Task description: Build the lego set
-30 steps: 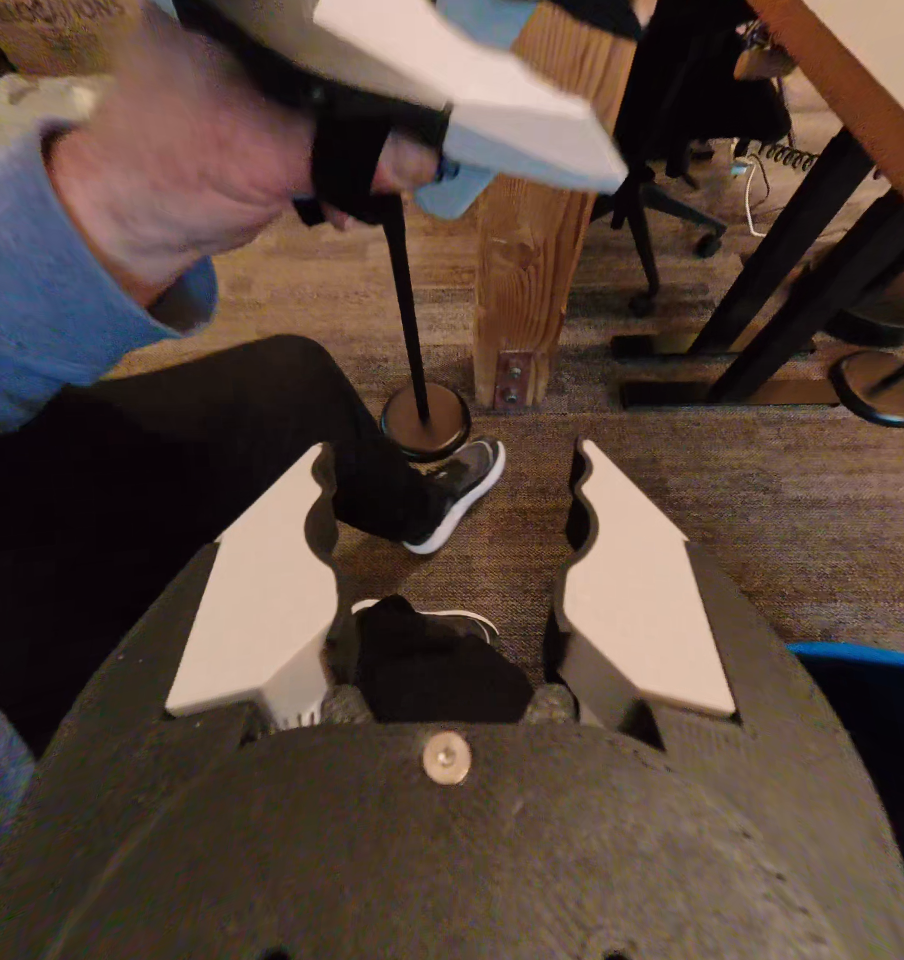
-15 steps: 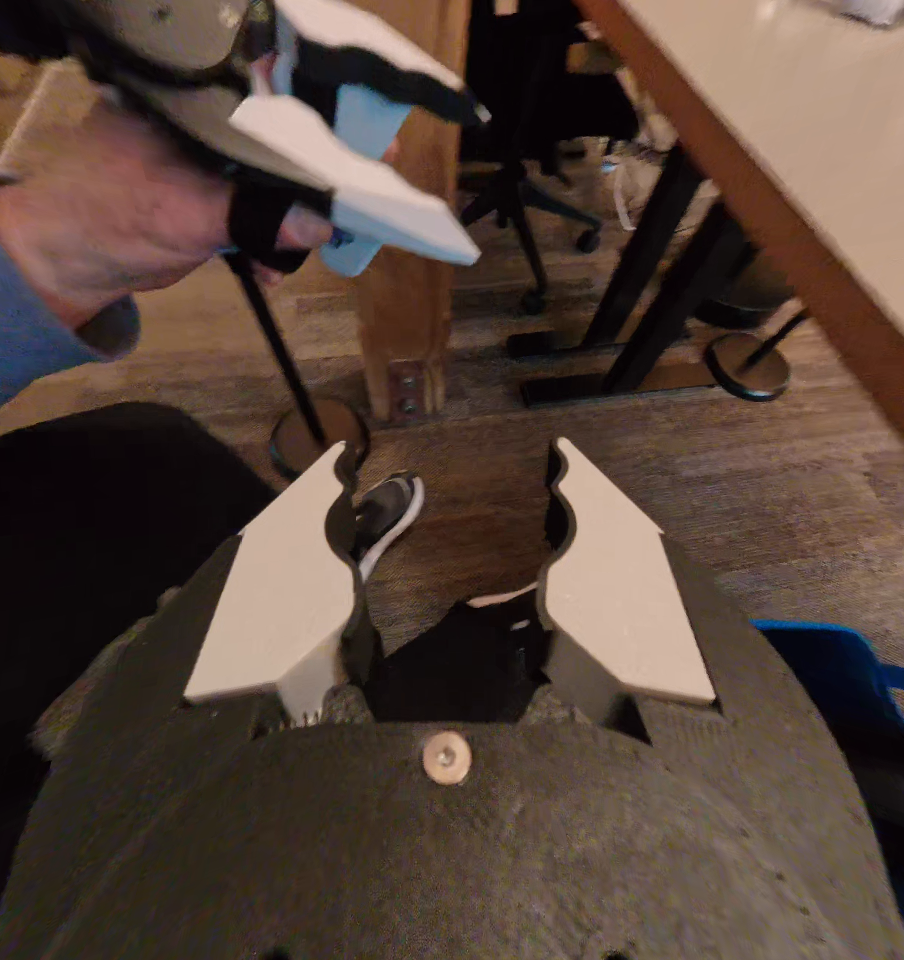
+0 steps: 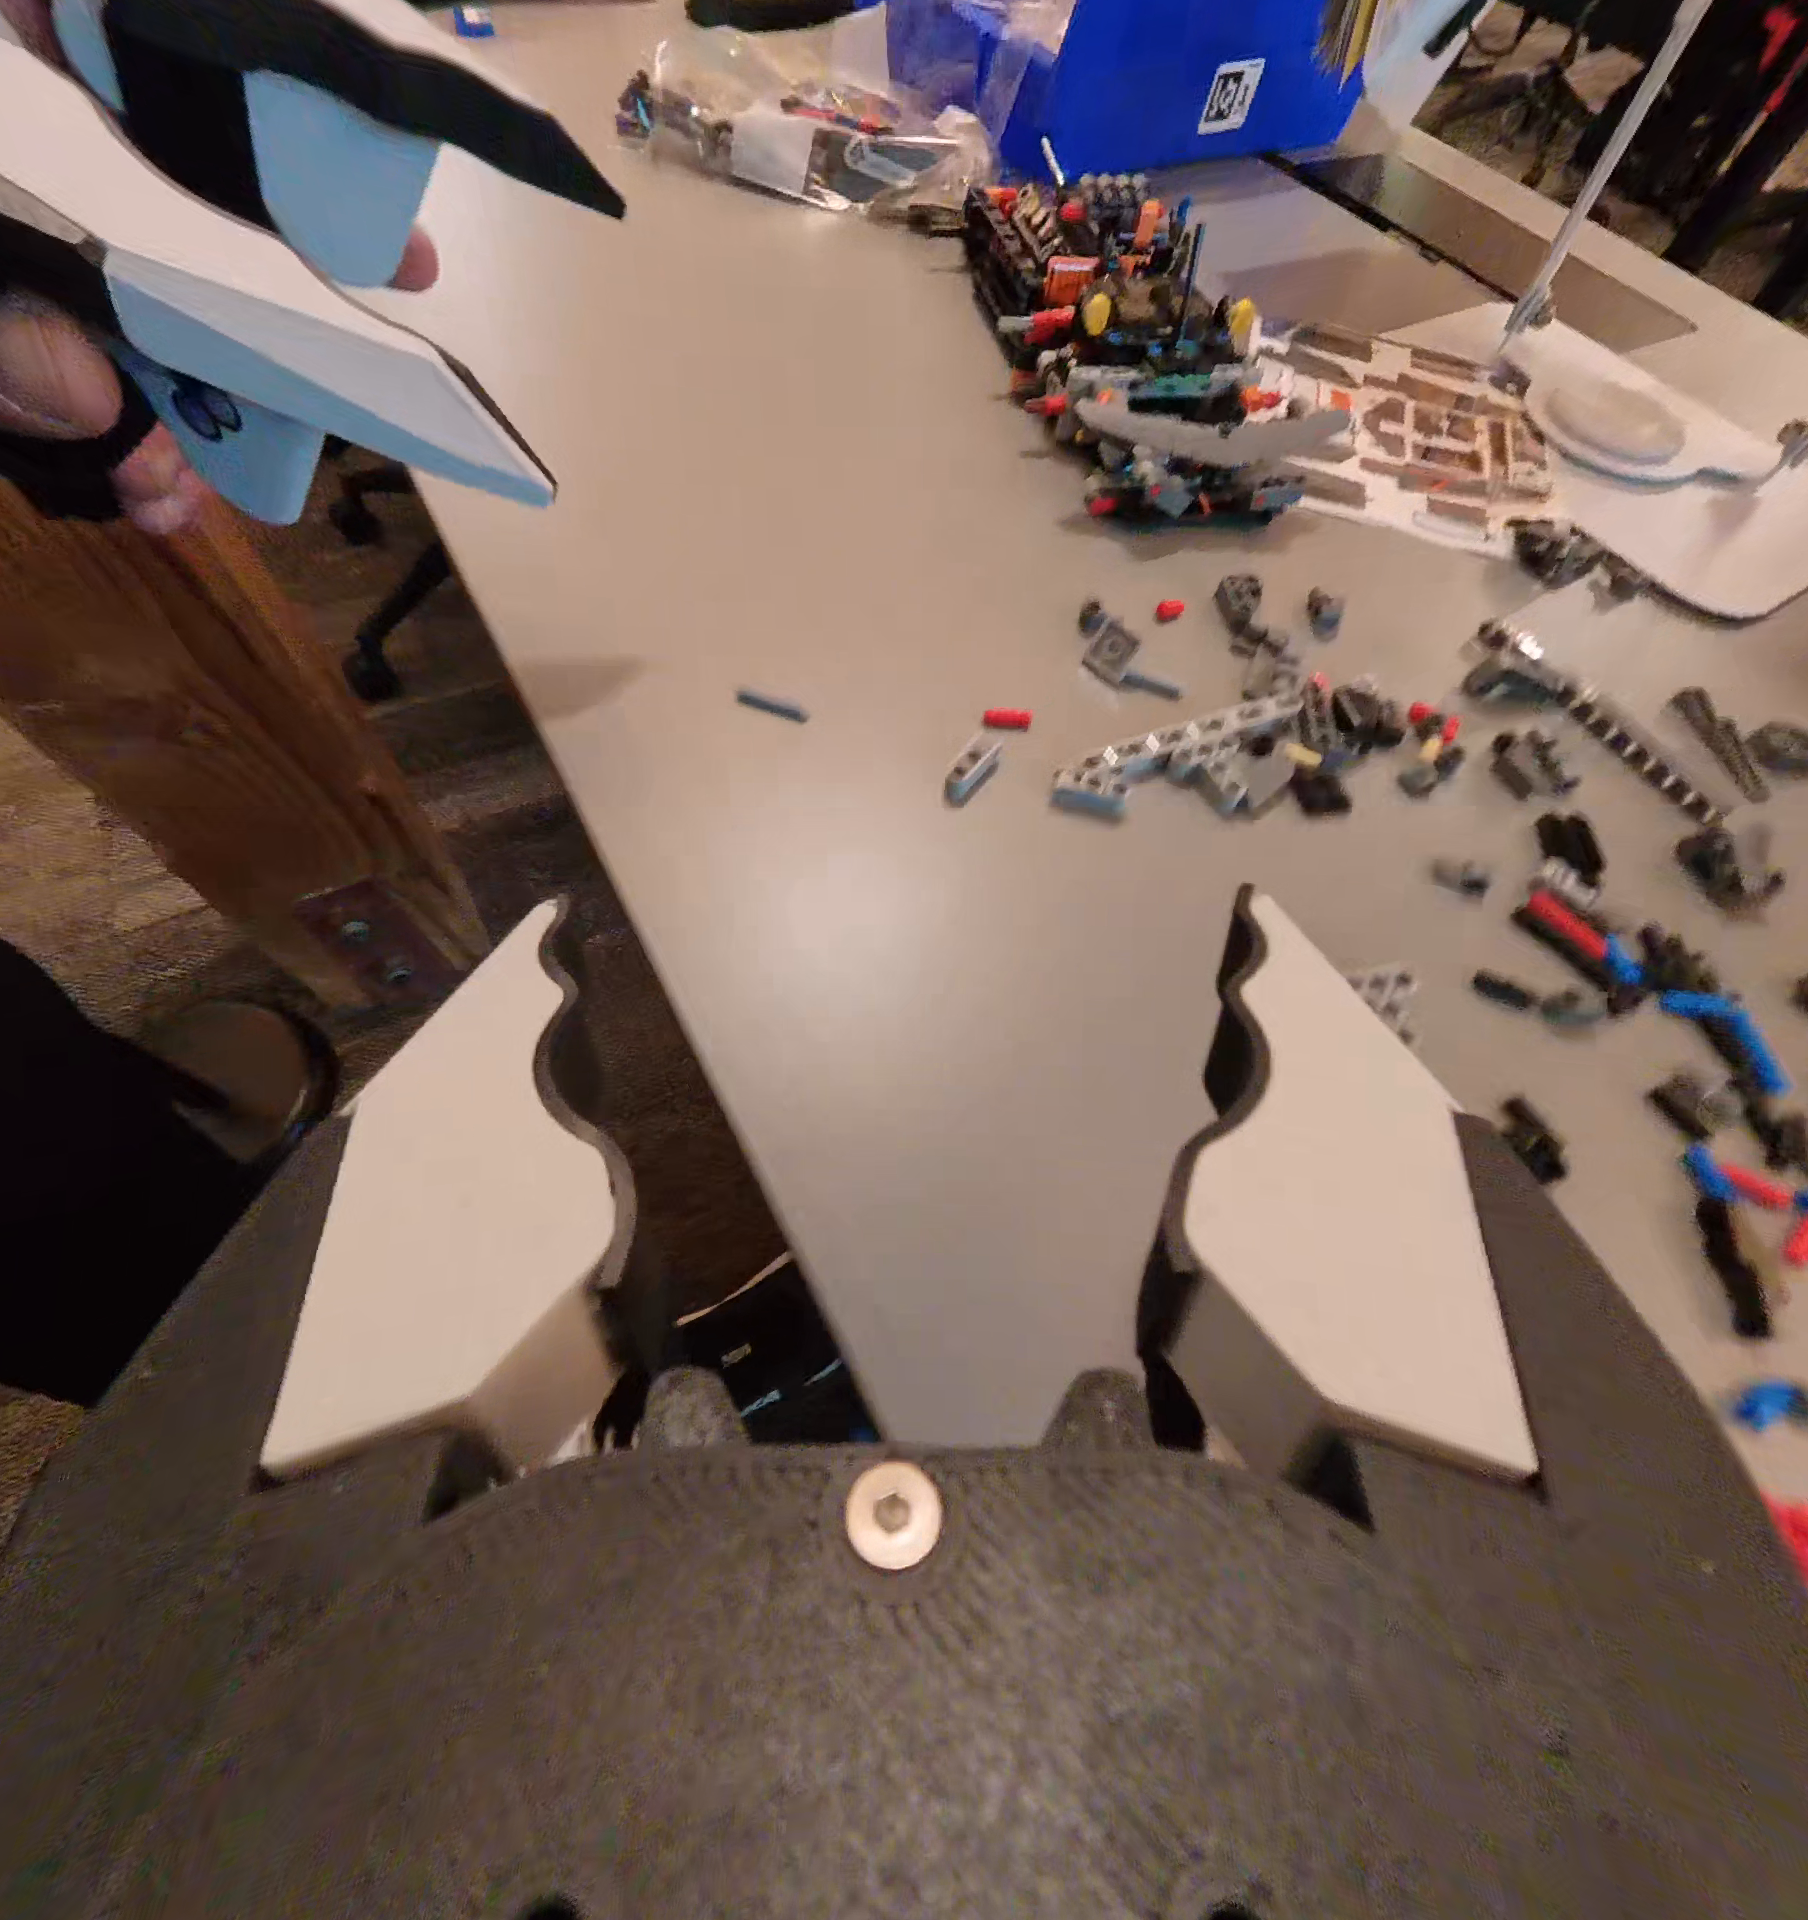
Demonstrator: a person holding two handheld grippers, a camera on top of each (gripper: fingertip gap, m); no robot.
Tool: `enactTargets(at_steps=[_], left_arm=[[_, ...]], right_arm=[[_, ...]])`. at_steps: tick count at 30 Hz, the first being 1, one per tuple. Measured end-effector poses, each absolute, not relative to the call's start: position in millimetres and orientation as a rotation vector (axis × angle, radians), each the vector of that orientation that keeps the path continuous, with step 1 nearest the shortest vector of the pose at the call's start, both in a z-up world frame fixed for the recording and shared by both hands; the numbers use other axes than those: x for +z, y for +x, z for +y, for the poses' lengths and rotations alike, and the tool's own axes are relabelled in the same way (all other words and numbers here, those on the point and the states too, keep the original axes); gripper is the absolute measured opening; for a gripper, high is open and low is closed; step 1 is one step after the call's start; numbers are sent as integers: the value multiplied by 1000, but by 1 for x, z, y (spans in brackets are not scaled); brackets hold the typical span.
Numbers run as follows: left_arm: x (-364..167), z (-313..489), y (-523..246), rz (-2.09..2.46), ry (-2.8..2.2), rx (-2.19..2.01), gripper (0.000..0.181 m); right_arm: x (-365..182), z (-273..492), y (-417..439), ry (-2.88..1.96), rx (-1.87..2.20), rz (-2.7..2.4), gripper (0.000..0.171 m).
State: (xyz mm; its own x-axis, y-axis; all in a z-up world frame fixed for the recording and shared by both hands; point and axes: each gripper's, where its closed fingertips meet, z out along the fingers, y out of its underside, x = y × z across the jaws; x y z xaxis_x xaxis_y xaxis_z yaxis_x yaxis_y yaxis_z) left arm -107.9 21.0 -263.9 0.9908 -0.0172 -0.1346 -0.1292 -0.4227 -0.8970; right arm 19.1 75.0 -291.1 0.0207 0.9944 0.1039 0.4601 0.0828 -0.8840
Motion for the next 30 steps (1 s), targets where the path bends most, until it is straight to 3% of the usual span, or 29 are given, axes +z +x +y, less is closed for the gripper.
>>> enactTargets(at_steps=[2,6,10,12,14,16,19,24,25,27,29,30], left_arm=[[-270,40,-116,180,-2062,118,111],[-307,65,-134,276,-2231,45,127],[-335,84,-144,312,-2312,-53,119],[-348,91,-148,327,-2352,-78,116],[-354,99,-152,329,-2352,-69,114],[-354,106,-161,317,-2346,-62,118],[-354,114,-168,221,-2357,-97,110],[-355,116,-174,223,-2355,-50,106],[-357,117,-177,196,-2366,-67,109],[-355,121,-185,171,-2355,-52,94],[-355,122,-184,211,-2355,-67,94],[-356,122,-185,208,-2354,-66,94]], right_arm=[[-287,84,0,-1460,821,-1587,136],[-307,101,-36,-1565,797,-1673,153],[-341,123,-54,-1693,719,-1741,152],[-342,139,-61,-1727,673,-1681,137],[-343,168,-66,-1739,485,-1568,98],[-346,168,-72,-1786,531,-1567,96],[-347,169,-78,-1756,560,-1566,112],[-350,173,-84,-1773,613,-1596,116],[-353,173,-86,-1824,655,-1604,114],[-353,174,-90,-1897,734,-1577,112],[-354,182,-89,-1898,683,-1538,96],[-354,181,-90,-1877,663,-1551,96]])
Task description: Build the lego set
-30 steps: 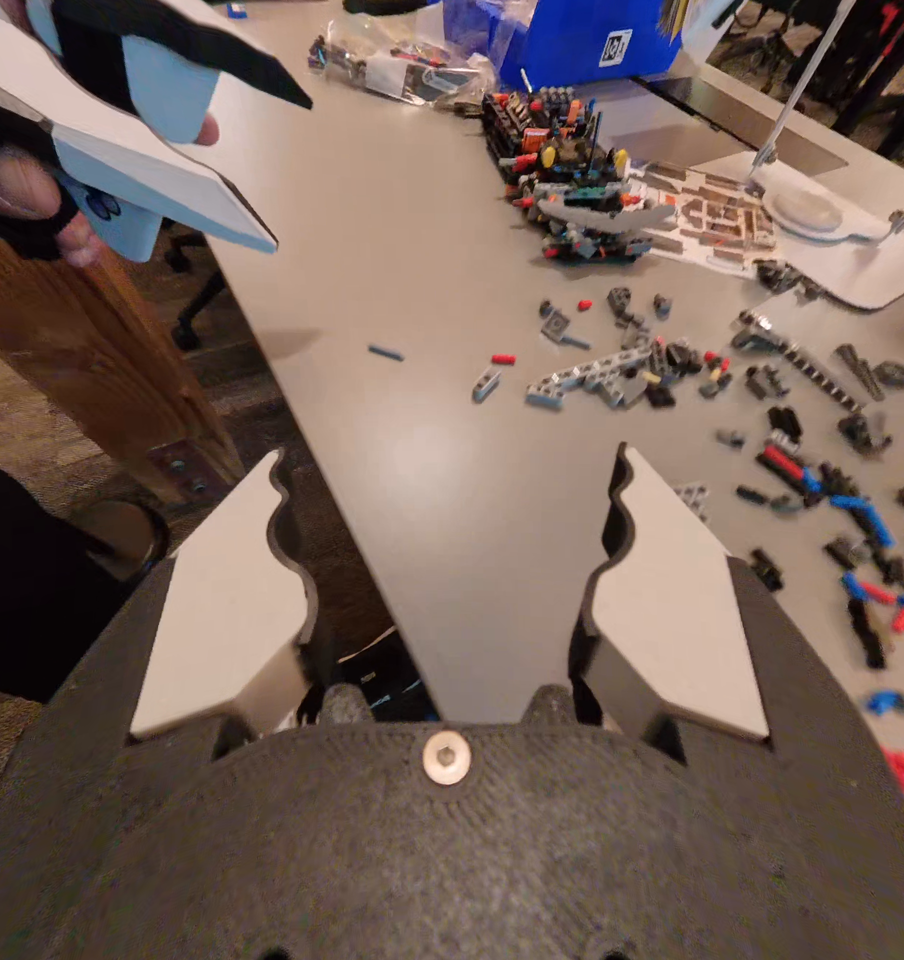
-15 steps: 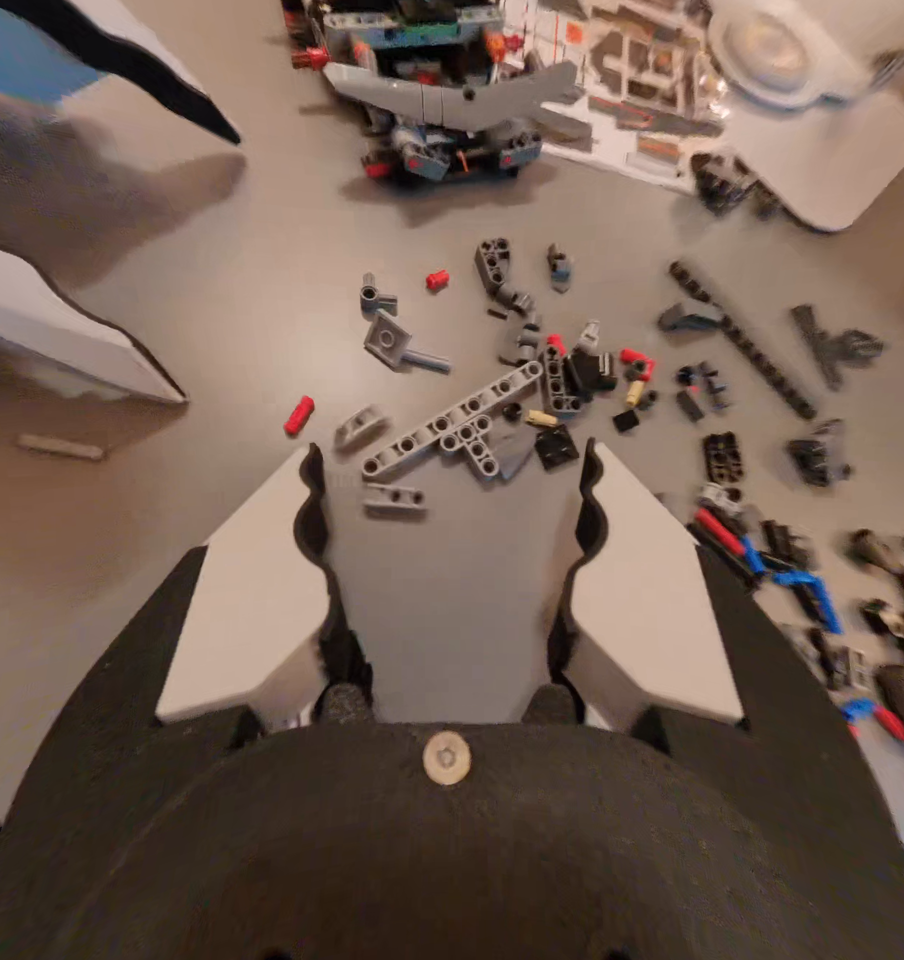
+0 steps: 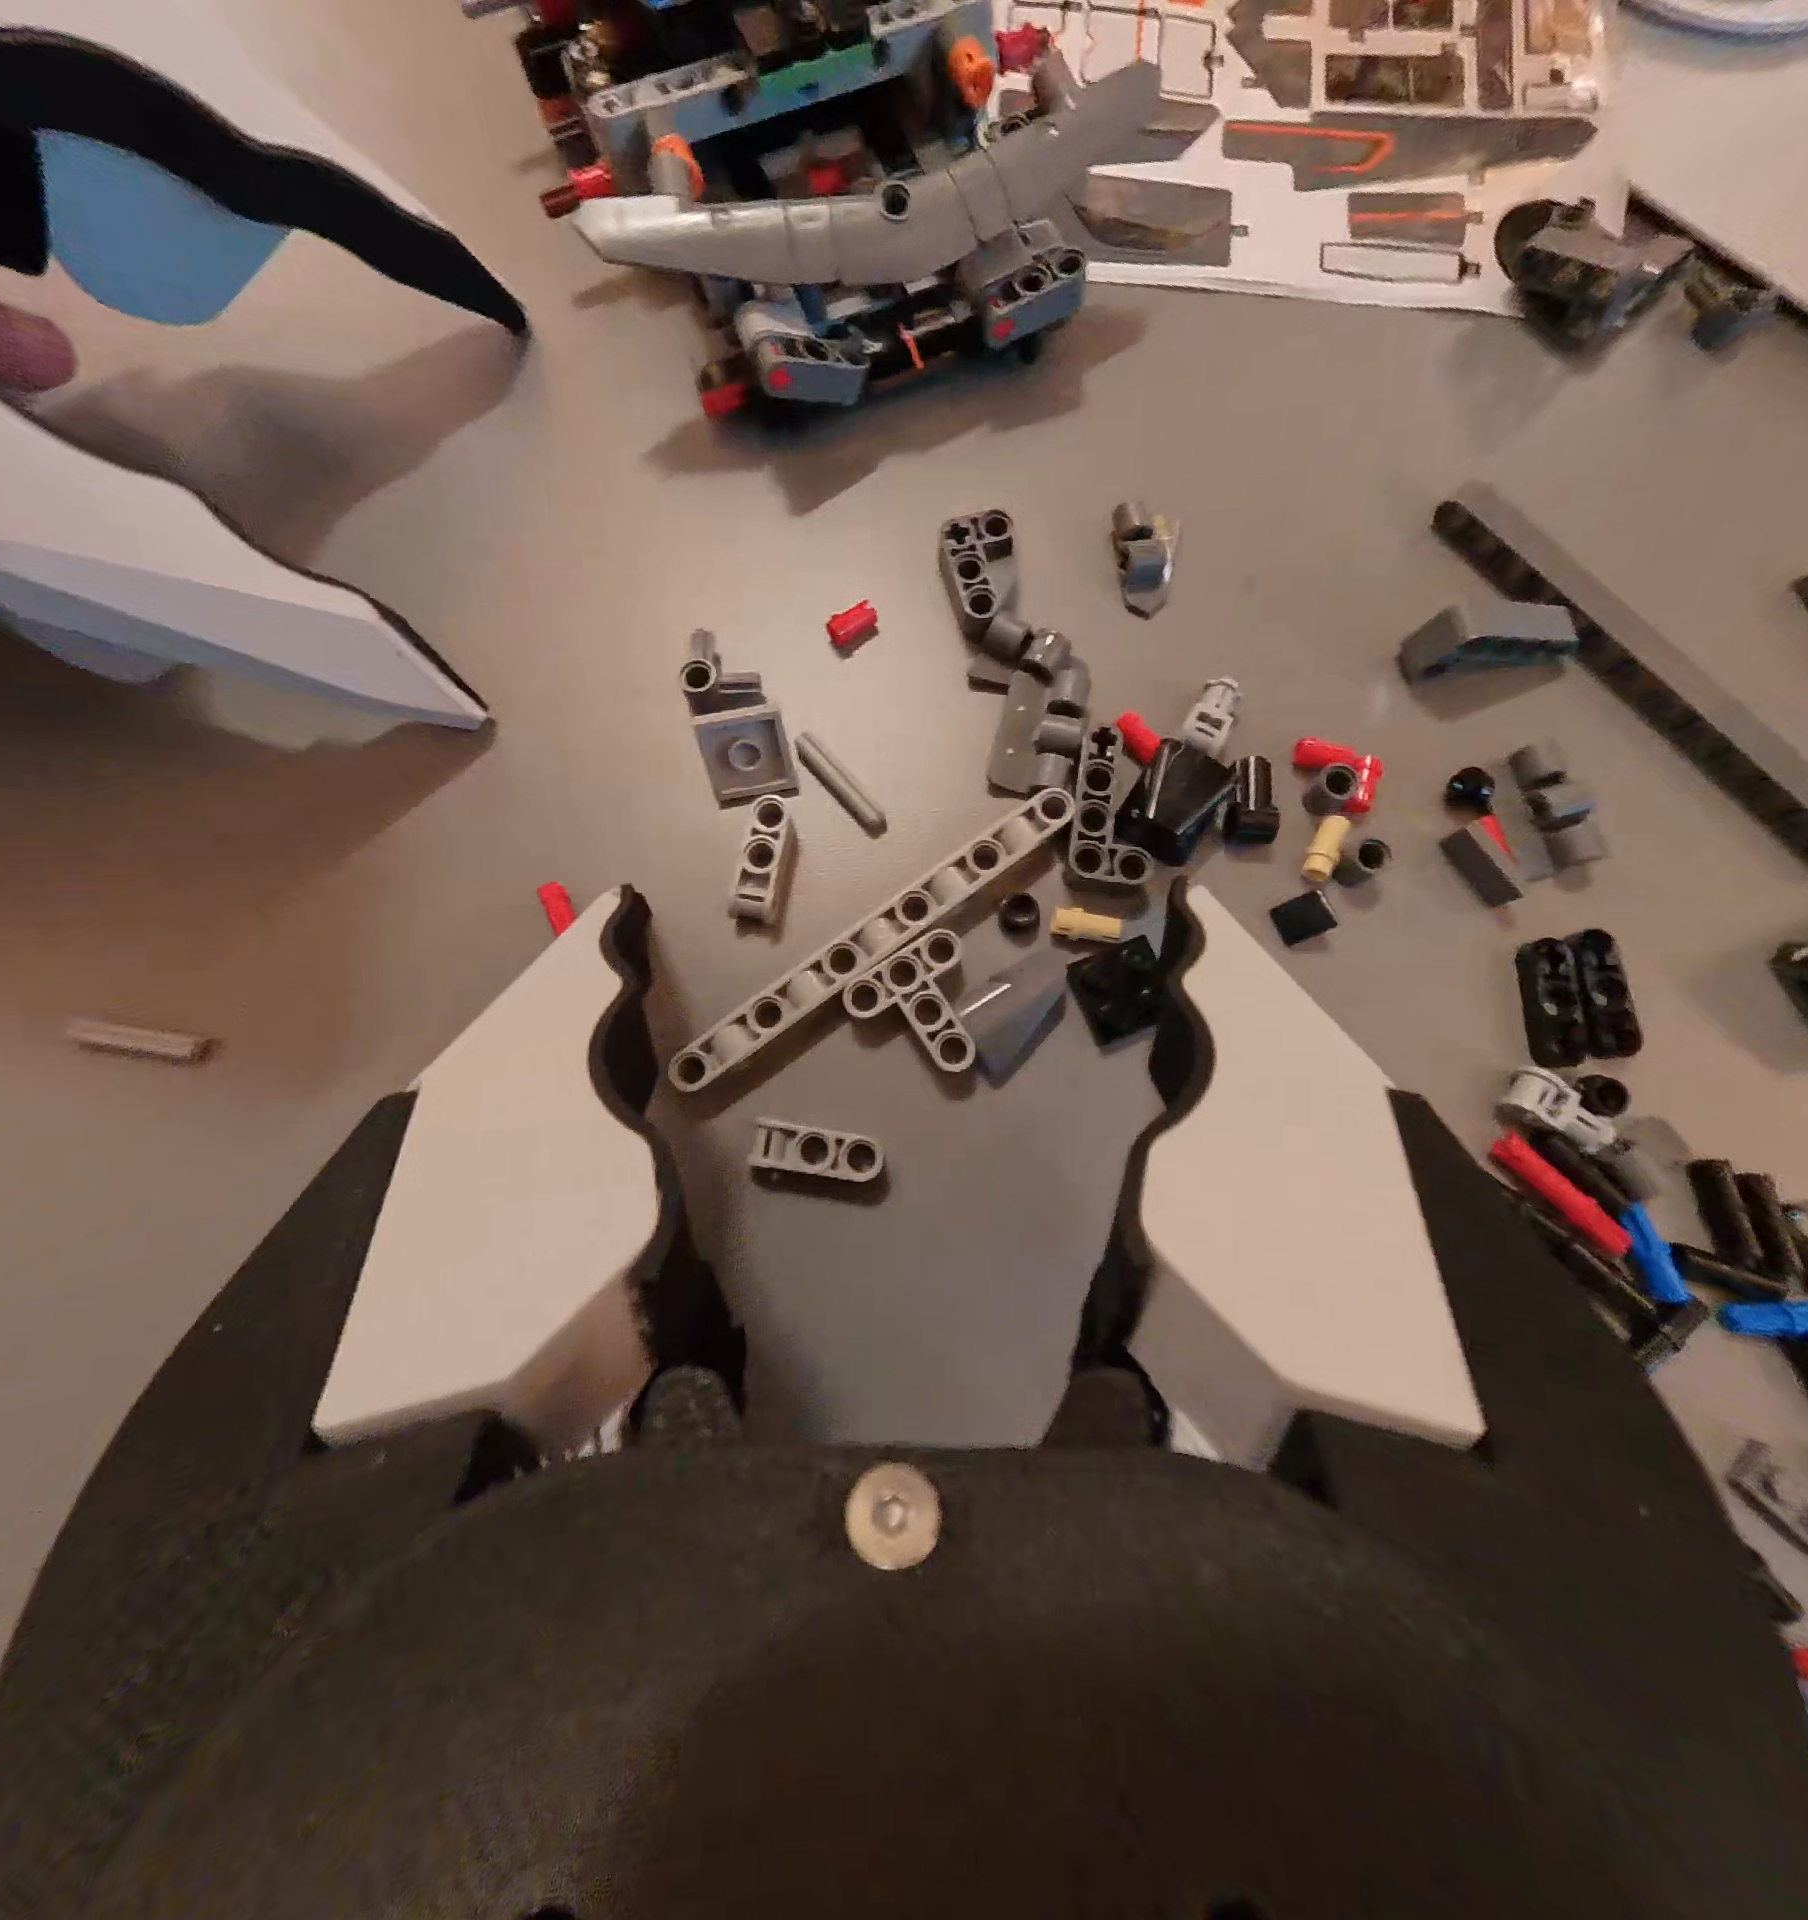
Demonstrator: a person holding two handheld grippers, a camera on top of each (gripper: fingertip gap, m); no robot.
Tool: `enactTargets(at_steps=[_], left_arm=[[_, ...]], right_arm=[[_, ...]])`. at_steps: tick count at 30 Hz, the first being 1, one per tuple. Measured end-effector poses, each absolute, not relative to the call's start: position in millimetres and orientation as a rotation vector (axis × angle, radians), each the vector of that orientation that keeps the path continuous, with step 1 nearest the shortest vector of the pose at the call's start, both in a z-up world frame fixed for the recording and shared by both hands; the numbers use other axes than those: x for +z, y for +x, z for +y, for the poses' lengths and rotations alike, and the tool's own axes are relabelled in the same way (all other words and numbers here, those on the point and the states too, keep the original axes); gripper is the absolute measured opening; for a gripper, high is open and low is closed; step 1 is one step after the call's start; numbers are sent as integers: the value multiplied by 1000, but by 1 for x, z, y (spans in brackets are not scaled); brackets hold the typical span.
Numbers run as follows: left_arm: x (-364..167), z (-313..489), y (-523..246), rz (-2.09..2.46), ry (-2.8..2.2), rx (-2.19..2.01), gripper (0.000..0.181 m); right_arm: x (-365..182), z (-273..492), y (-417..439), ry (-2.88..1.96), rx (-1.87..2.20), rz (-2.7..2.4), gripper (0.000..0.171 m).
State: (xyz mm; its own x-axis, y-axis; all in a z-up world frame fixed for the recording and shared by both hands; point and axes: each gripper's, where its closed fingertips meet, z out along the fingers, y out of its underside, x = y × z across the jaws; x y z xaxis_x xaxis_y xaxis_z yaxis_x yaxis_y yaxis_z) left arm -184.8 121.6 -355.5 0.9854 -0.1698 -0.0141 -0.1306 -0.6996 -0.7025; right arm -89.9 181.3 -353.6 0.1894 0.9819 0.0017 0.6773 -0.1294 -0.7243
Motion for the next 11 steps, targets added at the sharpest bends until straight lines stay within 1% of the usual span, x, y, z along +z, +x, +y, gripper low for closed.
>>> enactTargets(at_steps=[1,2,6,7,9,11], left_arm=[[-356,122,-185,214,-2355,-74,96],[-356,121,-183,223,-2355,-70,98],[-356,121,-184,212,-2357,-72,99],[-356,121,-184,212,-2357,-71,99],[-356,121,-184,216,-2355,-69,99],[-356,122,-184,212,-2357,-72,99]], right_arm=[[-353,181,-90,-1866,659,-1553,94],[-353,183,-90,-1868,643,-1539,98],[-357,195,-85,-1959,602,-1461,126],[-359,198,-84,-1995,602,-1447,136],[-360,200,-85,-1989,600,-1464,141],[-361,200,-85,-1989,600,-1465,141]])
